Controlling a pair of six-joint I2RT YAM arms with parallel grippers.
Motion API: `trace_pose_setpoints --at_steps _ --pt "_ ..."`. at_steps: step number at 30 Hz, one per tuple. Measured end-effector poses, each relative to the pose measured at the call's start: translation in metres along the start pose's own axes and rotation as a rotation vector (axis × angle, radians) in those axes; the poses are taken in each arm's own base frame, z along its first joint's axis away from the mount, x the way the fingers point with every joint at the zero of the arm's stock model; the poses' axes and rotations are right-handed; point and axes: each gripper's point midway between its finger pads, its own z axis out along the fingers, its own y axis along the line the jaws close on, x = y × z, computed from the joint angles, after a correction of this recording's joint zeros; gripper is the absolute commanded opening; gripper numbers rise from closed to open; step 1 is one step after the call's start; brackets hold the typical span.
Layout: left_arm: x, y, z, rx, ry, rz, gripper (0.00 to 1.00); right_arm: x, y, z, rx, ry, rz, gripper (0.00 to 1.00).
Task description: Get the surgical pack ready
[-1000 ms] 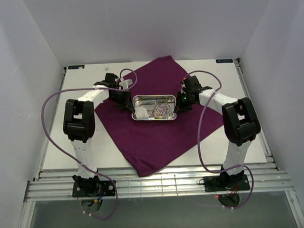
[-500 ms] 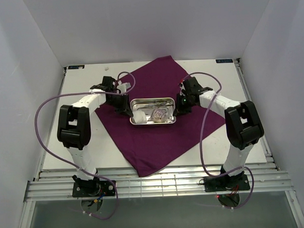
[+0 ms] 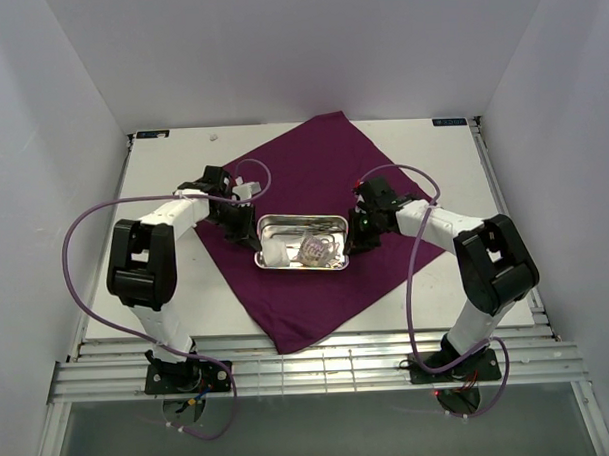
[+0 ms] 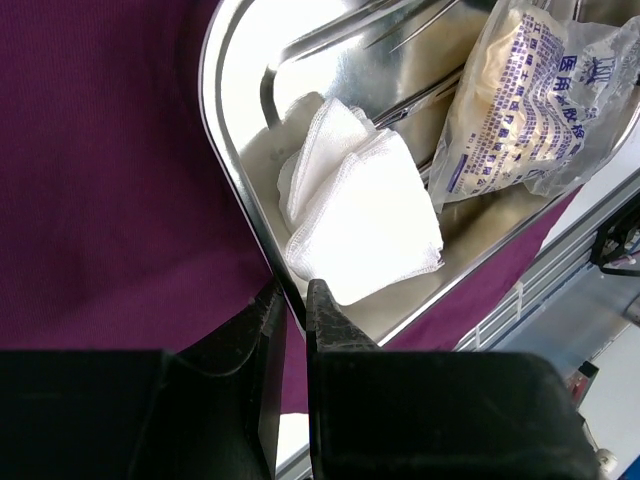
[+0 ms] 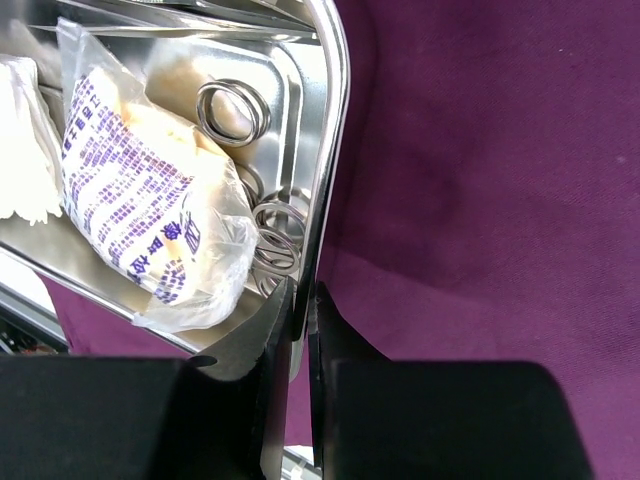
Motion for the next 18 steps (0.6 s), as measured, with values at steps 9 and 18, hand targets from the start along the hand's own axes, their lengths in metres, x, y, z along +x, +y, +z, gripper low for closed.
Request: trace_pose_setpoints --at_steps 9,18 --pt "-0.001 -0.001 0.001 0.001 -0.003 0.009 0.15 -0.001 -0.002 0.001 0.02 -0.012 0.0 0.16" --pt "-0.01 0.003 -0.002 -0.024 -0.029 0.057 0.6 -0.001 -0.008 -0.015 0.06 -0.04 -0.037 0.62"
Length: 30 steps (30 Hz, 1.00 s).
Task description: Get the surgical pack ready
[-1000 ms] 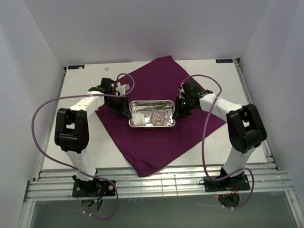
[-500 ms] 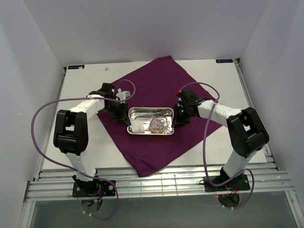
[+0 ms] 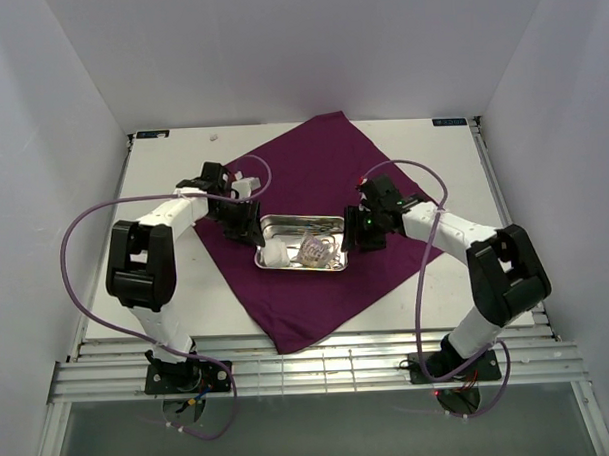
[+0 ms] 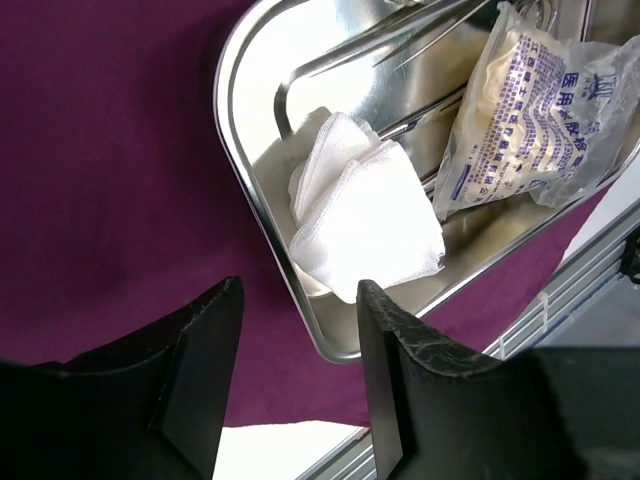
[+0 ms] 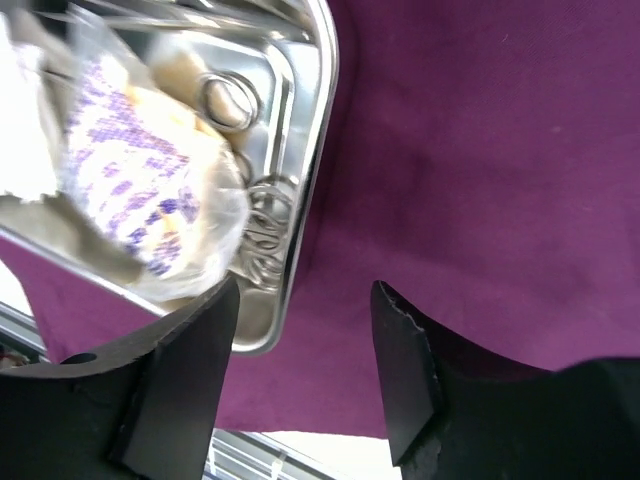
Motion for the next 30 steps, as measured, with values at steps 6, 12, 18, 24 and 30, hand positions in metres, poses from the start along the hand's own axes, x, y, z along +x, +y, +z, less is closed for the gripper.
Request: trace_pose_setpoints --at_steps 6,12,18,24,30 --pt "-0.016 -0.001 -0.016 -0.03 -0.051 0.033 0.62 -0.02 -0.006 -0.027 0.017 -0.096 -0.011 0.61" --pt "-0.033 0.0 -0.046 -0.087 -0.138 0.066 0.63 -0.024 -0.005 -0.051 0.07 -0.133 -0.182 0.6" --pt "-0.041 0.035 -0.096 -0.182 -0.263 -0.002 0.63 0.024 0.082 -0.065 -0.013 -0.152 -0.664 0.61" --pt "-0.019 0.085 -0.141 -0.343 -0.346 -0.112 0.63 0.122 0.157 -0.054 -0.174 -0.061 -1.087 0.66" --pt "0.005 0.076 -0.128 -0.332 -0.31 -0.101 0.63 0.199 0.166 -0.008 -0.164 0.121 -1.316 0.67"
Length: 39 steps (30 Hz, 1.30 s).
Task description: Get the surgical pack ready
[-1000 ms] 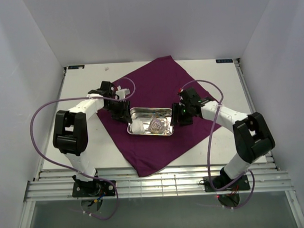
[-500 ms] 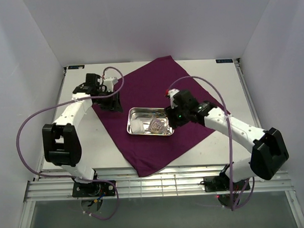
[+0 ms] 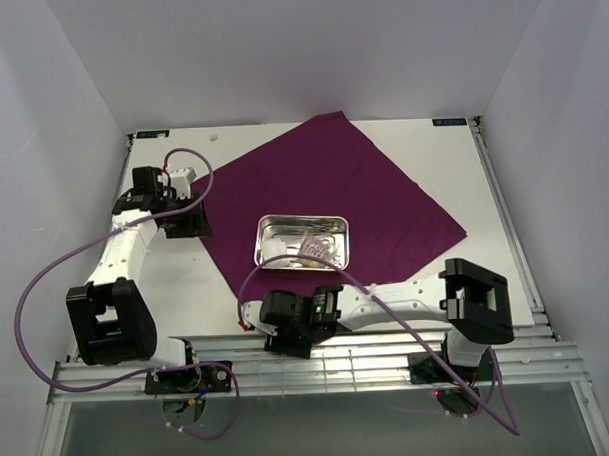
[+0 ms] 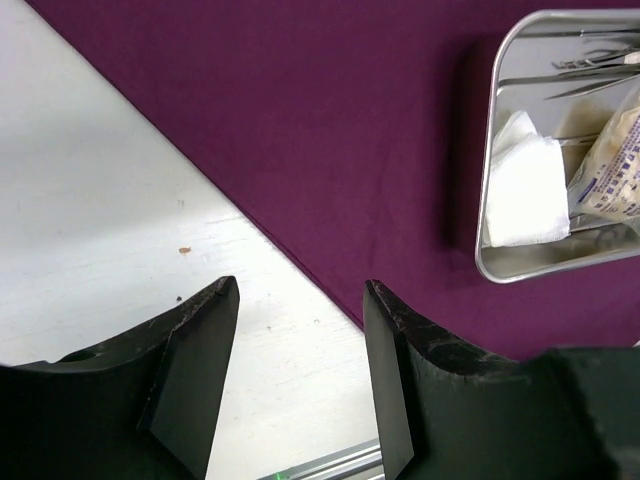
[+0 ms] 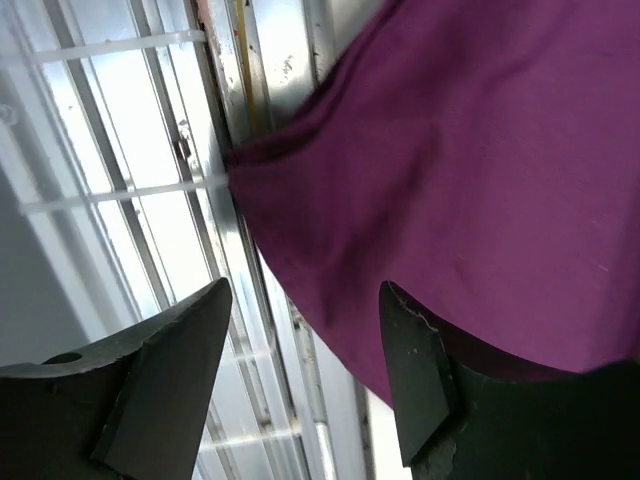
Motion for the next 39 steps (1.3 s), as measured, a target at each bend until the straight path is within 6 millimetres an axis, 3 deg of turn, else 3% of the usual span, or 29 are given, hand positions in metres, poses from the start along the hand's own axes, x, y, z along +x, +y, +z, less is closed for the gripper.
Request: trace_pose_setpoints --at_steps 4,7,11,18,21,26,27,28,31,33,39 --pt "0.006 -0.001 0.002 0.01 0.01 -0.004 0.63 -0.001 0.003 0.019 0.009 0.017 0.014 0.74" --pt "0.004 -0.004 0.002 0.026 0.002 -0.002 0.63 -0.017 -0.002 0.021 0.047 -0.034 0.05 0.8" --pt "0.003 -0.007 0.002 0.042 -0.002 -0.001 0.63 -0.034 -0.003 0.023 0.08 -0.101 0.081 0.81" --pt "0.003 -0.012 0.002 0.069 -0.006 -0.001 0.63 -0.024 0.002 0.046 0.112 -0.057 0.085 0.77" --pt "0.002 -0.013 0.002 0.075 -0.006 -0.001 0.63 -0.013 -0.007 0.059 0.178 0.002 0.093 0.69" --pt "0.002 -0.013 0.002 0.078 -0.007 -0.002 0.63 -0.019 -0.023 0.061 0.269 0.034 0.138 0.26" --pt "0.002 -0.013 0.002 0.078 -0.007 -0.002 0.62 -0.021 -0.021 0.059 0.26 0.032 0.15 0.21" --pt "0.002 -0.013 0.002 0.078 -0.007 -0.002 0.62 -0.021 -0.018 0.058 0.26 0.031 0.151 0.1" --pt "0.002 -0.013 0.002 0.079 -0.006 -0.002 0.63 -0.019 -0.018 0.052 0.274 0.035 0.153 0.08" --pt "0.003 -0.013 0.002 0.079 -0.006 -0.001 0.62 -0.018 -0.029 0.043 0.312 0.035 0.156 0.08" --pt "0.0 -0.017 0.004 0.108 0.001 -0.001 0.59 -0.032 -0.088 -0.002 0.394 -0.025 0.207 0.08"
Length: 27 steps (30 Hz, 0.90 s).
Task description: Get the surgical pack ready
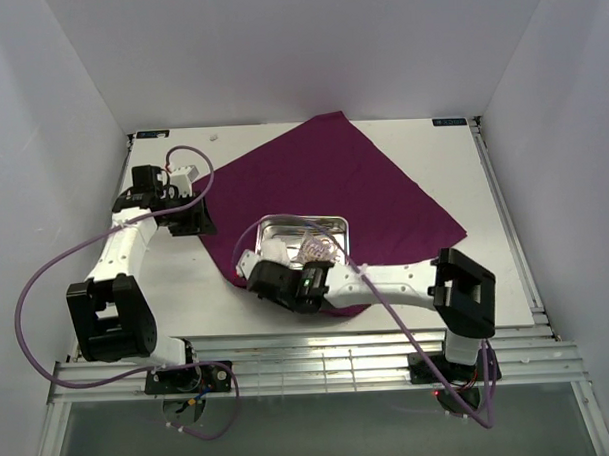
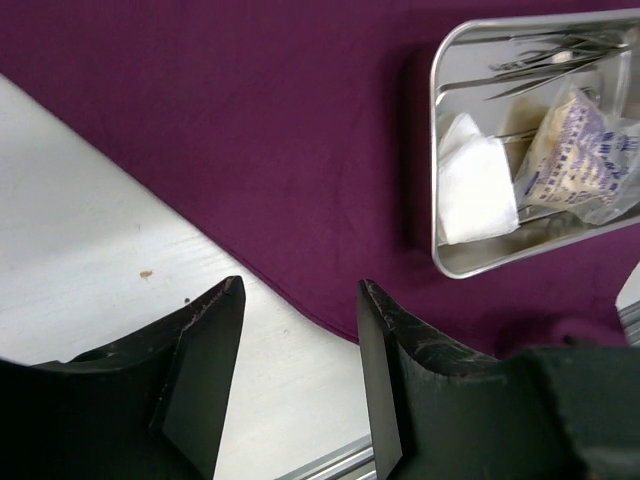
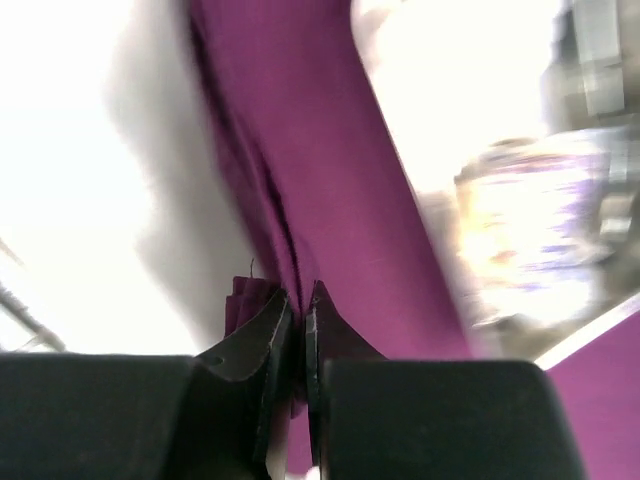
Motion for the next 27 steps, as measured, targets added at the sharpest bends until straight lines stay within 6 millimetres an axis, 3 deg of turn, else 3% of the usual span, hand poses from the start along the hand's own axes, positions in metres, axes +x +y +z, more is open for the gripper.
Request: trace_pose_setpoints --at_steps 4,10,15,19,27 --pt "-0.019 -0.006 -0.004 0.032 -0.033 0.024 0.59 -0.028 -0.072 0.001 0.068 -0.057 0.025 0.08" --pt "-0.069 -0.013 -0.01 0.073 -0.116 0.076 0.59 -0.065 -0.182 0.009 0.193 -0.128 0.008 0.08" --pt "-0.093 -0.013 0.003 0.114 -0.126 0.085 0.58 -0.091 -0.253 0.029 0.27 -0.184 -0.013 0.08" --pt "-0.09 -0.011 0.03 0.136 -0.07 0.079 0.58 -0.102 -0.275 0.062 0.289 -0.194 -0.049 0.08" --pt "-0.072 -0.039 0.077 0.217 0.044 0.121 0.59 -0.093 -0.273 0.121 0.299 -0.138 -0.113 0.13"
